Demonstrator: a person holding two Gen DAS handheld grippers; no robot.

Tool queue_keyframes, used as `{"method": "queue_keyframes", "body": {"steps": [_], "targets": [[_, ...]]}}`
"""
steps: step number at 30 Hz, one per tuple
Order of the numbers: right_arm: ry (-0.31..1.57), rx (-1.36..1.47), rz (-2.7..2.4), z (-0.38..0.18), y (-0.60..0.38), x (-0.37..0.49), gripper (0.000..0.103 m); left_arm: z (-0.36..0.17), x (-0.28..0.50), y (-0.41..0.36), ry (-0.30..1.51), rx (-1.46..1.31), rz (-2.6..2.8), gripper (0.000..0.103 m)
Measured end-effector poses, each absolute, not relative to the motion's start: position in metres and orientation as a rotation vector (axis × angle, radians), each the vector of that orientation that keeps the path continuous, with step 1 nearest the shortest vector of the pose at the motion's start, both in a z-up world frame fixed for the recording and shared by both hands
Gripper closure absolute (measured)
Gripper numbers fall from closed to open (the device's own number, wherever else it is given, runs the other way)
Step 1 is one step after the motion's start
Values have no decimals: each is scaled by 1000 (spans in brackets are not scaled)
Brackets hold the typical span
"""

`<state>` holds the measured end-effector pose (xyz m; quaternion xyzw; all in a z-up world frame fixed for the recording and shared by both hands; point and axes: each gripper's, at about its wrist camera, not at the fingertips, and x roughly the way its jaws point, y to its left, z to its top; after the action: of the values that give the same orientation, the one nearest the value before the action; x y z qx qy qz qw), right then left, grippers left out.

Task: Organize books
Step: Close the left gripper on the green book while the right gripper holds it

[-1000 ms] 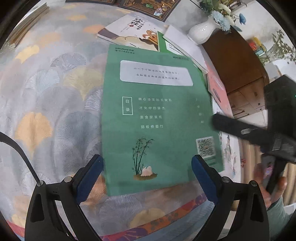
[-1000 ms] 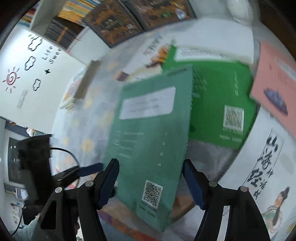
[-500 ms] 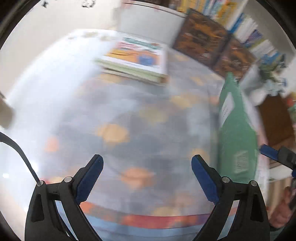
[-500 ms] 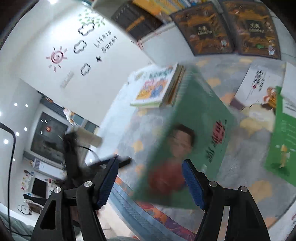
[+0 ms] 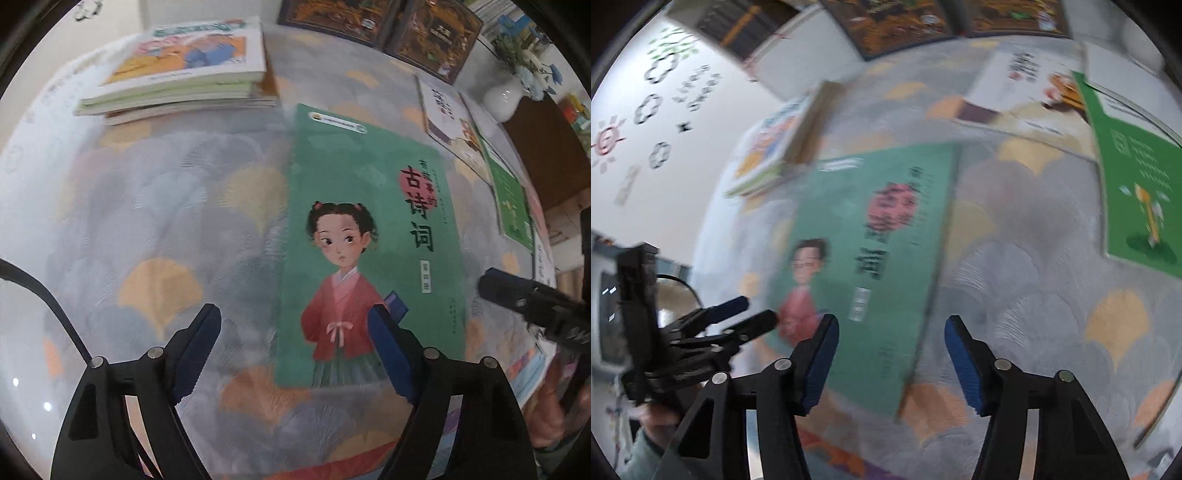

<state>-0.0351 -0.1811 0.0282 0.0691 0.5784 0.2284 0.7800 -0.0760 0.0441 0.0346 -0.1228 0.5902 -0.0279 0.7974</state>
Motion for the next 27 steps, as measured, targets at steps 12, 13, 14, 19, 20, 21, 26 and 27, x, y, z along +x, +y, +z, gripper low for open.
{"method": "queue_keyframes", "body": {"steps": [12,13,14,19,20,21,26,27], "targets": [[1196,21,340,14,-156,-35,55,26,-59,47,1269,-290,-267,56],[1196,26,342,13,-154,-33,55,26,-59,48,1266,-300,-275,56],[1196,27,342,12,-152,-31,55,26,-59,49,1264,-308,-280,56],[1191,21,317,11,-144,-26,53,31,-65,65,1212,-528,-379,56],[1191,30,314,10,-145,-24,53,35,-66,67,1188,-562,-391,56],[1192,50,321,11,-149,-23,53,39,-67,68,1174,-578,-403,56],[1195,191,354,11,-167,-19,53,46,-66,75,1133,-683,-448,56],[1194,200,356,12,-168,-19,53,44,-64,75,1140,-691,-438,56]]}}
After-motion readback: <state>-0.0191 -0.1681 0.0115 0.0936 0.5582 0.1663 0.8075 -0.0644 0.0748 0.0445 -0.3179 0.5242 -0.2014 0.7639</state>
